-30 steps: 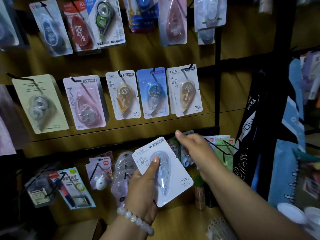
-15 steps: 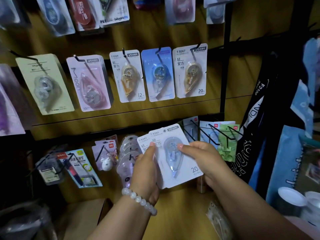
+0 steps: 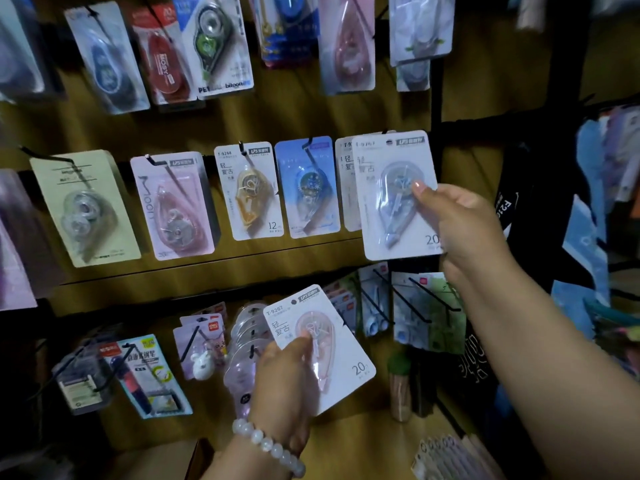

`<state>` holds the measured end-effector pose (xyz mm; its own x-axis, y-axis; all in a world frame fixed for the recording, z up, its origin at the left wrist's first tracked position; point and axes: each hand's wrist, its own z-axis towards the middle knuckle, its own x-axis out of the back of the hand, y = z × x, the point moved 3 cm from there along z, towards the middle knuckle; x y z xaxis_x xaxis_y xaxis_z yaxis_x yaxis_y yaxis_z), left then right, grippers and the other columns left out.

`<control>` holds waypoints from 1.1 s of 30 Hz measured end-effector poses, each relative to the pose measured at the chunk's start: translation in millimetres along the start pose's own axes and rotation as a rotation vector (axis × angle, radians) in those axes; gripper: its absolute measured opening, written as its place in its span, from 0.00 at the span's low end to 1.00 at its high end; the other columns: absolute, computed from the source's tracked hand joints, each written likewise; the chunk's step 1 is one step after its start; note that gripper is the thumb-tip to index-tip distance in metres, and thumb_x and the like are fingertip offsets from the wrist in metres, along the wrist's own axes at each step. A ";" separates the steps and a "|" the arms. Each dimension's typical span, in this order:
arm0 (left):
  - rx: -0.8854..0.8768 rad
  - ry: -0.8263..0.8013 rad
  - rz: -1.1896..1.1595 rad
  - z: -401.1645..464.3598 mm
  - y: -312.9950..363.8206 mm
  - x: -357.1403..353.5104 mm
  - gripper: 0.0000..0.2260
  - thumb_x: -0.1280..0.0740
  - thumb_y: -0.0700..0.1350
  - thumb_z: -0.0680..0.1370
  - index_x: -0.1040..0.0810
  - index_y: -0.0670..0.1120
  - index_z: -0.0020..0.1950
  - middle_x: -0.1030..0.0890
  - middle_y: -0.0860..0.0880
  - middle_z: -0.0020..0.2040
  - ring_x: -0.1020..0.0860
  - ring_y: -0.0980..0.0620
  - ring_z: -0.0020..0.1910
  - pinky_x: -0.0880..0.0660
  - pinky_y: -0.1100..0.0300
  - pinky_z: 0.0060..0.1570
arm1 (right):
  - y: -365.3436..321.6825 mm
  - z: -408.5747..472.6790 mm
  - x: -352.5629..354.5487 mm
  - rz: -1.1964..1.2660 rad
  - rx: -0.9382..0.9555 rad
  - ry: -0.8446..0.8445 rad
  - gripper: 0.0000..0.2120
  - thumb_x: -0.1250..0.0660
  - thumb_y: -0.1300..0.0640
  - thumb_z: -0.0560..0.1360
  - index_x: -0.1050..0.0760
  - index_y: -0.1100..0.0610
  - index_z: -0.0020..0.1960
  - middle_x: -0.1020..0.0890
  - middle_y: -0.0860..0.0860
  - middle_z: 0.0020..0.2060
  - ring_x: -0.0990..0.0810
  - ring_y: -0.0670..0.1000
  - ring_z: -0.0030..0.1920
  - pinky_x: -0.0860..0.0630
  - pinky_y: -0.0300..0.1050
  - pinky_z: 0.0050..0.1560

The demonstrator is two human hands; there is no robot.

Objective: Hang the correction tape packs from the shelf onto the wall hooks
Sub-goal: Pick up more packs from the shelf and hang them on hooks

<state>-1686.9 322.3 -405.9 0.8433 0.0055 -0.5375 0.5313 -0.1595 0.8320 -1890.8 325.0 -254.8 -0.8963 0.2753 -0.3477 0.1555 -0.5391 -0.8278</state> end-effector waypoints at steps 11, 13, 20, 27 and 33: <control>0.049 0.005 -0.011 -4.3 1.8 -3.6 0.12 0.36 0.41 0.80 0.27 0.44 0.64 0.17 0.40 0.57 0.16 0.35 0.49 0.20 0.38 0.48 | -3.0 27.2 -10.1 -0.050 -0.001 0.029 0.07 0.30 0.56 0.75 0.23 0.55 0.39 0.16 0.51 0.36 0.17 0.46 0.33 0.19 0.41 0.36; 0.053 0.003 -0.025 -6.2 2.3 -4.8 0.13 0.36 0.41 0.81 0.28 0.44 0.65 0.17 0.40 0.59 0.16 0.36 0.50 0.20 0.39 0.50 | 1.1 31.5 -12.4 -0.077 -0.009 0.050 0.08 0.30 0.55 0.75 0.24 0.55 0.38 0.16 0.51 0.37 0.17 0.47 0.34 0.20 0.43 0.39; 0.018 0.022 -0.031 -12.7 5.1 -12.1 0.11 0.37 0.39 0.81 0.25 0.41 0.62 0.16 0.39 0.57 0.16 0.36 0.50 0.18 0.44 0.38 | 28.0 67.8 -31.2 -0.206 -0.030 0.125 0.10 0.30 0.51 0.74 0.27 0.53 0.38 0.18 0.52 0.39 0.19 0.52 0.39 0.22 0.43 0.39; -0.006 -0.001 -0.035 -13.4 6.6 -11.2 0.10 0.38 0.38 0.81 0.25 0.41 0.61 0.16 0.39 0.54 0.17 0.36 0.51 0.18 0.48 0.34 | 56.5 74.2 -30.3 -0.332 -0.059 0.144 0.16 0.31 0.43 0.72 0.29 0.55 0.42 0.24 0.54 0.38 0.26 0.51 0.37 0.30 0.44 0.39; -0.013 -0.007 0.008 -15.1 5.5 -9.7 0.10 0.37 0.39 0.81 0.25 0.42 0.62 0.15 0.40 0.54 0.16 0.38 0.50 0.17 0.48 0.37 | 80.8 22.5 -18.5 -0.378 -0.192 0.018 0.12 0.34 0.47 0.76 0.26 0.57 0.48 0.19 0.52 0.33 0.27 0.47 0.27 0.32 0.40 0.31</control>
<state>-1690.9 336.3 -394.0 0.8468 -0.0022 -0.5319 0.5259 -0.1462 0.8379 -1871.0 258.4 -305.4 -0.8981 0.4397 -0.0097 -0.1070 -0.2398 -0.9649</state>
